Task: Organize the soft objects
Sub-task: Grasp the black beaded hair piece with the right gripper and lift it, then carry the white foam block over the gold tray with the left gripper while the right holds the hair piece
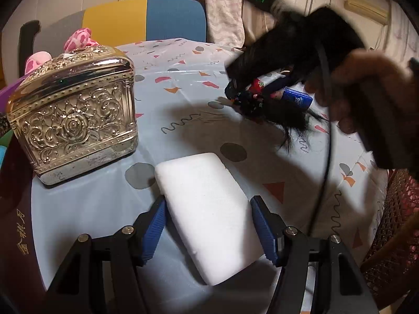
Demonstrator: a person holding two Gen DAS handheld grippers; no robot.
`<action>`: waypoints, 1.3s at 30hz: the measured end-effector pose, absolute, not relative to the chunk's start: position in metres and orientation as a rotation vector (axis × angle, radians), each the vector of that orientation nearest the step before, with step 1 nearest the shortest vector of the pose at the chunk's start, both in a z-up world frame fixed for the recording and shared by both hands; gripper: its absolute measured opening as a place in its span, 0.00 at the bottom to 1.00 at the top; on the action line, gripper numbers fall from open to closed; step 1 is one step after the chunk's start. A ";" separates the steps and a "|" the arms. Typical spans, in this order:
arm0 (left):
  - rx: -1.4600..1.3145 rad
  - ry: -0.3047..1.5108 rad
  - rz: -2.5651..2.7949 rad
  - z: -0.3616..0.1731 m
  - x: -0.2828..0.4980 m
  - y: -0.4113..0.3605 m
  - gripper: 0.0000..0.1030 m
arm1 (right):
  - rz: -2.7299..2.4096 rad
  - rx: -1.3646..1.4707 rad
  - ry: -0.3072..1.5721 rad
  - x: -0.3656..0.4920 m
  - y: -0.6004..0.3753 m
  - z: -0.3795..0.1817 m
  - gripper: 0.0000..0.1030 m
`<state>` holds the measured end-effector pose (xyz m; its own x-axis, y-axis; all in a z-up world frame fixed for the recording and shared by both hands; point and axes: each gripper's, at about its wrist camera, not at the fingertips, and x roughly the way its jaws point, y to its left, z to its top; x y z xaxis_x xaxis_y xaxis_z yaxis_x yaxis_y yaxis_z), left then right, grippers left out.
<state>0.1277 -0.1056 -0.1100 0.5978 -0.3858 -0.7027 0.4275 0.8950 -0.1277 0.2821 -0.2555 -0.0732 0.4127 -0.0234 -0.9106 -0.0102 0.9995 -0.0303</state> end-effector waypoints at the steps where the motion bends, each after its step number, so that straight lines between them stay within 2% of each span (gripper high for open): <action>1: 0.052 0.802 -0.476 -0.110 0.128 -0.105 0.64 | -0.034 -0.059 1.174 0.283 -0.255 -0.081 0.47; 2: 0.049 0.803 -0.478 -0.110 0.128 -0.105 0.64 | -0.074 -0.097 1.192 0.280 -0.255 -0.086 0.31; 3: 0.044 0.802 -0.481 -0.111 0.128 -0.104 0.64 | -0.078 -0.104 1.191 0.276 -0.255 -0.087 0.22; 4: 0.042 0.800 -0.482 -0.111 0.128 -0.104 0.64 | -0.031 -0.068 1.192 0.268 -0.255 -0.085 0.22; 5: 0.041 0.798 -0.483 -0.111 0.128 -0.103 0.64 | 0.025 -0.030 1.202 0.261 -0.255 -0.084 0.17; 10: 0.036 0.794 -0.484 -0.111 0.125 -0.100 0.64 | 0.249 0.036 1.309 0.229 -0.237 -0.106 0.18; 13: 0.040 0.795 -0.479 -0.111 0.121 -0.099 0.64 | 0.241 -0.007 1.288 0.229 -0.230 -0.106 0.21; 21: 0.045 0.801 -0.472 -0.109 0.116 -0.100 0.63 | 0.256 0.016 1.273 0.232 -0.237 -0.108 0.21; 30: 0.000 0.867 -0.459 -0.103 0.118 -0.091 0.57 | 0.266 -0.106 1.220 0.237 -0.222 -0.114 0.22; 39: -0.060 0.829 -0.470 -0.063 0.098 -0.074 0.57 | 0.263 -0.186 1.186 0.231 -0.209 -0.118 0.22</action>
<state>0.0983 -0.0745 -0.0628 0.5793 -0.4252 -0.6954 0.3788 0.8959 -0.2322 0.2313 -0.2086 -0.1181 0.3507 0.1046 -0.9306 -0.2985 0.9544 -0.0052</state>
